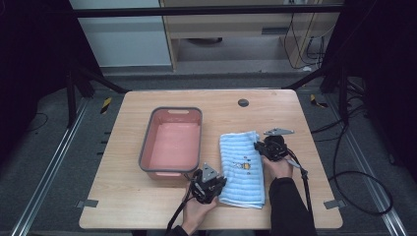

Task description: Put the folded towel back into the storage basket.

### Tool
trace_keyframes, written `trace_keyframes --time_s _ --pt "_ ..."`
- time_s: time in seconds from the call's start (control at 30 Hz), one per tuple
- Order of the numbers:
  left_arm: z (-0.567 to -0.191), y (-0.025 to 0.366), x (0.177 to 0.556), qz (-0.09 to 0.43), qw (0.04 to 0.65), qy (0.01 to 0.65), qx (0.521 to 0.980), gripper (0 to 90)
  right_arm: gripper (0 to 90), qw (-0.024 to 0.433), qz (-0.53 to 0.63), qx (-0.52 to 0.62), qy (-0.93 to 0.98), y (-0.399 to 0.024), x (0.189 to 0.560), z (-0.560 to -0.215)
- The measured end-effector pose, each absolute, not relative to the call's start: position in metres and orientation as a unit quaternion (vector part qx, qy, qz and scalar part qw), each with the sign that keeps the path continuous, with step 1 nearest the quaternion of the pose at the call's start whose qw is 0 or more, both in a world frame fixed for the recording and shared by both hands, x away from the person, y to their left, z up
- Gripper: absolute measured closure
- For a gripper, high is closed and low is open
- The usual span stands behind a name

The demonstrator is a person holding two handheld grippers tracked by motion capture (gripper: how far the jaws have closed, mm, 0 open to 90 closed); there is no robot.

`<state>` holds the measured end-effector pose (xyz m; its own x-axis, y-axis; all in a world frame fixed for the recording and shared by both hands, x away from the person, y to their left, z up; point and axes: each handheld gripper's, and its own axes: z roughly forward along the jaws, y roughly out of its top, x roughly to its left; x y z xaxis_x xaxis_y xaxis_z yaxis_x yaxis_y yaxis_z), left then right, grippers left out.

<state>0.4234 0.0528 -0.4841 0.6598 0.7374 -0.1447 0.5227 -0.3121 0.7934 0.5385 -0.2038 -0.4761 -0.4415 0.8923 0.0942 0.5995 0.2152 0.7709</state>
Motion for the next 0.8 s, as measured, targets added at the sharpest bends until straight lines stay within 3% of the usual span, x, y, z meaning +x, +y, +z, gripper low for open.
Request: trace_keyframes --time_s 0.8 --pt "-0.439 0.065 0.418 0.147 0.474 0.374 0.784 85.7 83.9 0.231 0.436 0.463 0.737 -0.2 0.521 -0.419"
